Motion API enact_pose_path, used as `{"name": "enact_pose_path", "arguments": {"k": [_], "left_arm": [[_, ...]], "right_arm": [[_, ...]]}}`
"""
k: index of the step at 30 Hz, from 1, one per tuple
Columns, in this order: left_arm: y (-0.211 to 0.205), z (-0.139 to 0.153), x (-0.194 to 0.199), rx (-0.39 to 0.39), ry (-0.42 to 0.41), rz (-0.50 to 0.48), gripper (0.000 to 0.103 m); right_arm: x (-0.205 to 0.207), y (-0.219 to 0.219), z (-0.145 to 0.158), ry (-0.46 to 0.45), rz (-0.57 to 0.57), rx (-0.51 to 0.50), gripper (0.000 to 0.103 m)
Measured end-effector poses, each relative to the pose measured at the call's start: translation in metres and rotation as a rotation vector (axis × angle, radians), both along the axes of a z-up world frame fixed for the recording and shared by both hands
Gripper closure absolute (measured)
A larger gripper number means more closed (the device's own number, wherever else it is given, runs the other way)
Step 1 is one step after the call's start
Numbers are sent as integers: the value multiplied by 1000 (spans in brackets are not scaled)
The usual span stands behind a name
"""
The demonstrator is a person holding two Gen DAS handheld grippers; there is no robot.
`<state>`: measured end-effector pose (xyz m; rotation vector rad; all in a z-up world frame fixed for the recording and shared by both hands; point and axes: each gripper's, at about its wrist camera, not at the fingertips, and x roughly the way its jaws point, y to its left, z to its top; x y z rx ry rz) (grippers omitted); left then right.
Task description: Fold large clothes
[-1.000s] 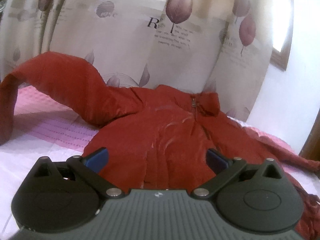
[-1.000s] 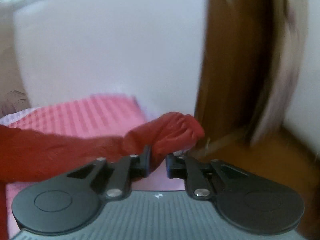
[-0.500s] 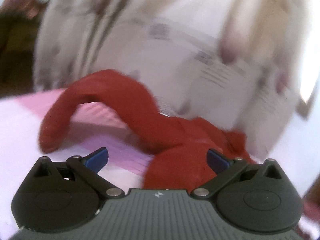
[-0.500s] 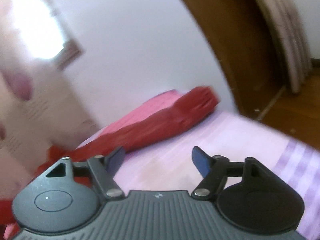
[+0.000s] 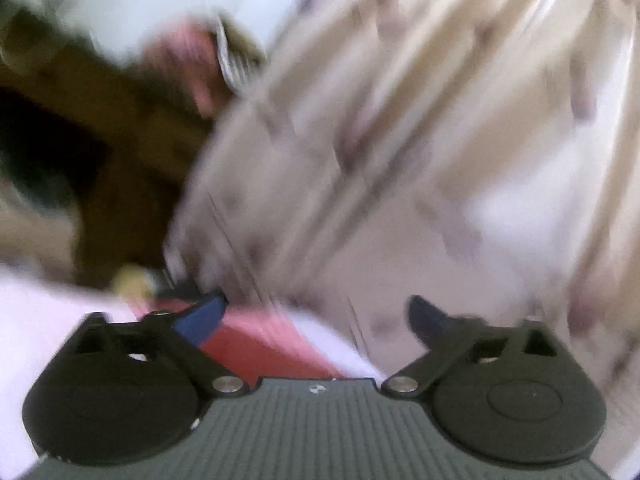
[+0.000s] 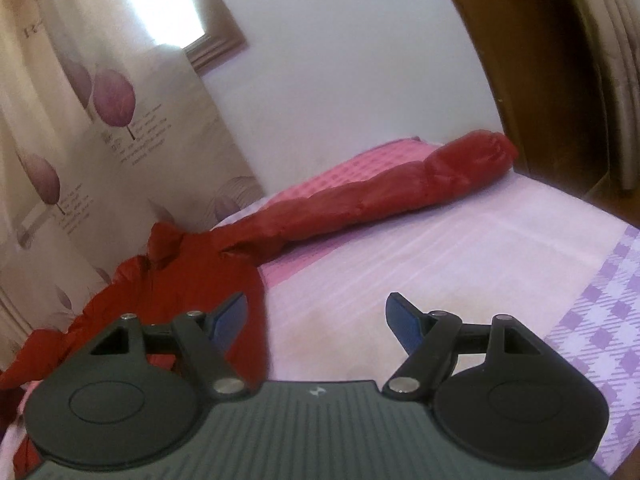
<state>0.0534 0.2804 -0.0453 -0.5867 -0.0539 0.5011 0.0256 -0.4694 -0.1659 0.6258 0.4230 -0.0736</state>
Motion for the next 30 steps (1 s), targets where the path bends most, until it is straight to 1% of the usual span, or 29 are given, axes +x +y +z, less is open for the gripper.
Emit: {"name": "enact_pose_path", "arguments": {"k": [1, 2, 3, 5, 7, 10, 12, 13, 15, 18, 20, 22, 23, 24, 25, 26, 27, 28, 29, 30], "left_arm": [[2, 8, -16, 22, -13, 13, 0], [4, 14, -26, 30, -9, 0, 0], [4, 17, -35, 38, 14, -36, 0], [-1, 20, -44, 50, 91, -154, 0], [-19, 15, -50, 53, 189, -296, 0], [-63, -9, -57, 72, 337, -501, 1], [-92, -28, -58, 80, 406, -623, 1], [-107, -36, -56, 101, 443, -682, 1], [-132, -51, -57, 163, 492, -739, 1], [-161, -64, -56, 211, 545, -824, 1], [-170, -68, -51, 225, 559, -866, 1], [-174, -76, -47, 220, 577, -904, 2], [-175, -80, -41, 207, 586, -922, 7], [-176, -84, -36, 191, 599, -930, 19], [-177, -87, -34, 171, 610, -932, 24], [-177, -89, -35, 164, 608, -926, 34], [-177, -88, -35, 167, 600, -921, 51], [-174, -85, -32, 171, 599, -923, 59], [-175, -82, -31, 178, 599, -926, 70], [-175, -77, -33, 182, 602, -920, 79]], "right_arm": [[-1, 1, 0, 1, -6, -7, 22], [-2, 1, 0, 1, -8, -6, 21], [-5, 1, 0, -1, -7, 2, 21], [-6, 2, -1, -7, -3, 29, 21], [-6, 6, 1, -14, 16, 48, 21], [-8, 20, 4, -21, 73, 43, 21], [-9, 31, 4, -8, 132, 27, 20], [-9, 36, 2, 5, 166, 18, 18], [-12, 46, -2, 28, 223, 4, 18], [-17, 58, -8, 60, 281, -17, 17], [-21, 64, -9, 64, 305, -27, 17], [-23, 67, -11, 67, 313, -25, 17], [-23, 66, -12, 74, 318, -11, 17], [-21, 67, -15, 86, 330, 9, 17], [-17, 68, -18, 101, 345, 35, 17], [-14, 68, -22, 114, 353, 63, 18], [-12, 70, -22, 105, 354, 72, 22], [-10, 75, -22, 97, 382, 71, 48], [-6, 77, -22, 109, 407, 75, 65], [-4, 81, -23, 127, 406, 71, 68]]}}
